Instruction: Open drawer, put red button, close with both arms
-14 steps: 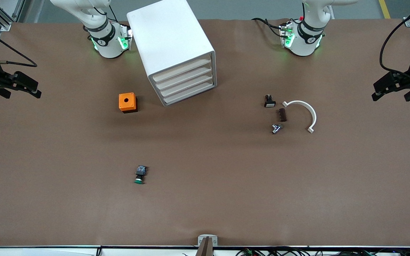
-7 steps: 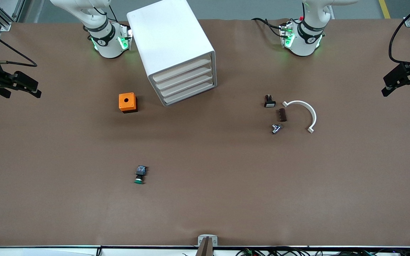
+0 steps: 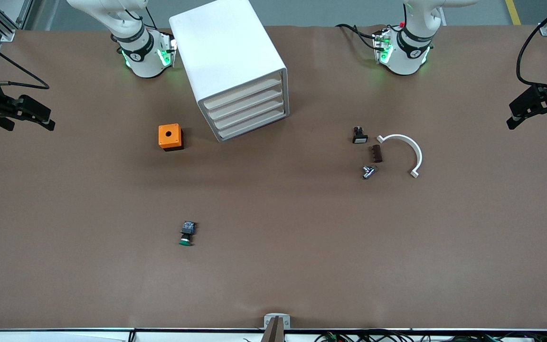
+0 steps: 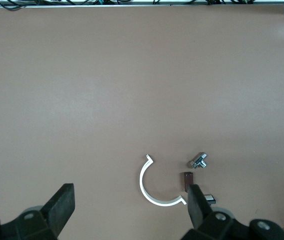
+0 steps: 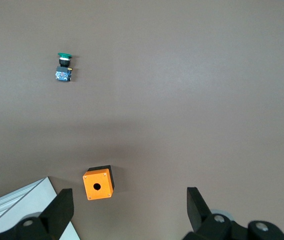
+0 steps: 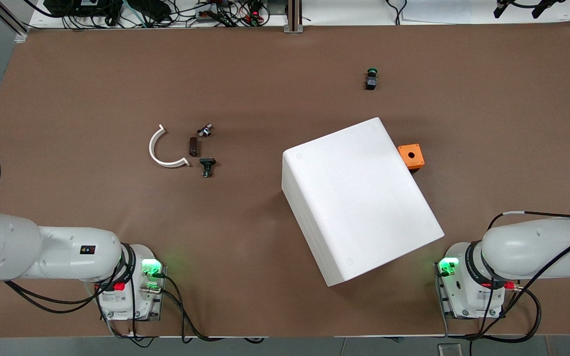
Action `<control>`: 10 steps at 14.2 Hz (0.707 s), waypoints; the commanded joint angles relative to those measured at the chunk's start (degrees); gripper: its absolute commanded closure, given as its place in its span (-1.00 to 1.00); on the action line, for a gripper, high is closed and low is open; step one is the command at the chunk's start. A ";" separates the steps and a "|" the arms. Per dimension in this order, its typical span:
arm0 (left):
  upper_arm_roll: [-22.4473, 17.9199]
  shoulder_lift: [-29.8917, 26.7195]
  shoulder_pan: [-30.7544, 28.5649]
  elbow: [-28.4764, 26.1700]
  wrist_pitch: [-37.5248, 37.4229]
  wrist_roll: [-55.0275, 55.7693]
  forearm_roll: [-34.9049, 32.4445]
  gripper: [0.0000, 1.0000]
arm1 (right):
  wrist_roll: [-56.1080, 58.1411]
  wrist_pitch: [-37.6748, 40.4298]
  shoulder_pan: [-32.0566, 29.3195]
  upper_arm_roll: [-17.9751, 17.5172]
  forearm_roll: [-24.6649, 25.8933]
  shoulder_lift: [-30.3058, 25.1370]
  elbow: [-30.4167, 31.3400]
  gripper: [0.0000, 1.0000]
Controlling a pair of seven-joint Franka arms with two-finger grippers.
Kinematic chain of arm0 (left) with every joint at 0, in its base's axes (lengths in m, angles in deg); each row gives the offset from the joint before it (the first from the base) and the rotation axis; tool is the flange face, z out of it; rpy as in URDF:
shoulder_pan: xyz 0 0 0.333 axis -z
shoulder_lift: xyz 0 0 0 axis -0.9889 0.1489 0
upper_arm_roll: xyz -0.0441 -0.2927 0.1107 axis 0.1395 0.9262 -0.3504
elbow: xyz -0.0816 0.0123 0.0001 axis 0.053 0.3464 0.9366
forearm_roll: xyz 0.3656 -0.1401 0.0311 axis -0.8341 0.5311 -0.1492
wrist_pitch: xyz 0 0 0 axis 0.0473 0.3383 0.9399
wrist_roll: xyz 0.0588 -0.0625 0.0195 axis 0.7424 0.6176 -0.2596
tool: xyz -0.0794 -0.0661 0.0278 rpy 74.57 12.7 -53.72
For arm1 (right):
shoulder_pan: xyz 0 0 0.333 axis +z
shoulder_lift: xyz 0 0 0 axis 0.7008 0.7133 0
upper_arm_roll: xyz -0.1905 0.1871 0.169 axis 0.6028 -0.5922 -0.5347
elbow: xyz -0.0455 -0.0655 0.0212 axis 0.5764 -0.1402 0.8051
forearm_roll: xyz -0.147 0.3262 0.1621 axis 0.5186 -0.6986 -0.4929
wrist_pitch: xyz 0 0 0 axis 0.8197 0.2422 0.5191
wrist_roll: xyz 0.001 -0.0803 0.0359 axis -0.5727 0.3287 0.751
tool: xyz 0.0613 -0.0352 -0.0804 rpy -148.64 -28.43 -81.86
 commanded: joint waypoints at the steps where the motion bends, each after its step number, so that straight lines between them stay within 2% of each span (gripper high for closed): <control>1: -0.06 0.53 -0.39 1.24 -1.14 0.28 0.83 -0.99 | -0.68 0.28 -0.01 0.09 -0.38 -1.67 1.32 -1.00; 10: -0.24 0.97 -0.30 1.24 -1.67 0.55 0.21 -0.99 | -0.68 0.28 -0.01 0.09 -0.38 -1.58 1.32 -1.00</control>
